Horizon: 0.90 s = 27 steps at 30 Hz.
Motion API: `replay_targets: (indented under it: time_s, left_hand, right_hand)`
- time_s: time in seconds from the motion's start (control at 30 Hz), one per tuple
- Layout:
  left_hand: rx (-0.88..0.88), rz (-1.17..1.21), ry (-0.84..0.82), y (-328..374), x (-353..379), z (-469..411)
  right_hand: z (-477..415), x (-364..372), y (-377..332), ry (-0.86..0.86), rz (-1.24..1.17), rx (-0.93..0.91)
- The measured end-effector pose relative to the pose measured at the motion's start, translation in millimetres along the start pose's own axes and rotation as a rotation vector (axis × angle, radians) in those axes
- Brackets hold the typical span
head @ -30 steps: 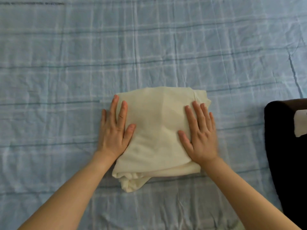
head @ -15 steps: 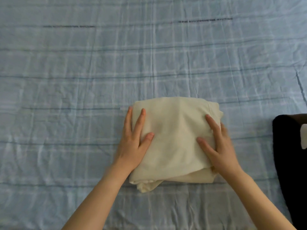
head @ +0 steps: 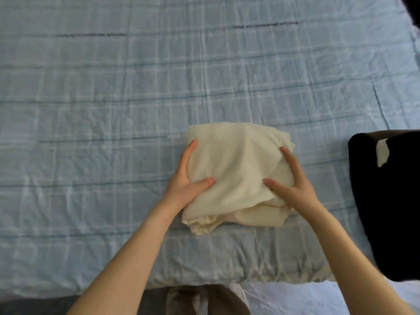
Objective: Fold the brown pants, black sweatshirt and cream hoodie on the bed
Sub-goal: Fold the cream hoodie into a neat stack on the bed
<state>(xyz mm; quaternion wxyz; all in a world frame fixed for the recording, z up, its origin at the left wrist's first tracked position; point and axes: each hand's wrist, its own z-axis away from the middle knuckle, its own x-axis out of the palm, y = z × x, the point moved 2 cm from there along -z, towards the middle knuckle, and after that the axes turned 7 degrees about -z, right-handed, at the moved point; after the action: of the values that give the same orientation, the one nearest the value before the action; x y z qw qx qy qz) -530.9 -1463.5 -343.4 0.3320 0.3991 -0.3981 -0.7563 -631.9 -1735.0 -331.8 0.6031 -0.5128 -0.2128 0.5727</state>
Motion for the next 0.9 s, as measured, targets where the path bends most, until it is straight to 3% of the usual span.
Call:
replay_targets:
  time_s: [0.23,0.4,0.6,0.9]
  left_hand:
    - [-0.035,0.006,-0.114,45,-38,106]
    - [0.082,-0.084,-0.159,102,-63,177]
    - [0.266,-0.169,-0.184,177,-75,233]
    - [0.327,-0.227,-0.260,237,-39,275]
  right_hand:
    - [151,5,-27,0.063,-0.307,0.119]
    - [254,-3,-66,0.244,-0.526,0.109]
    - [343,-25,-118,0.367,-0.590,0.023]
    - [409,-80,-131,0.522,-0.617,-0.010]
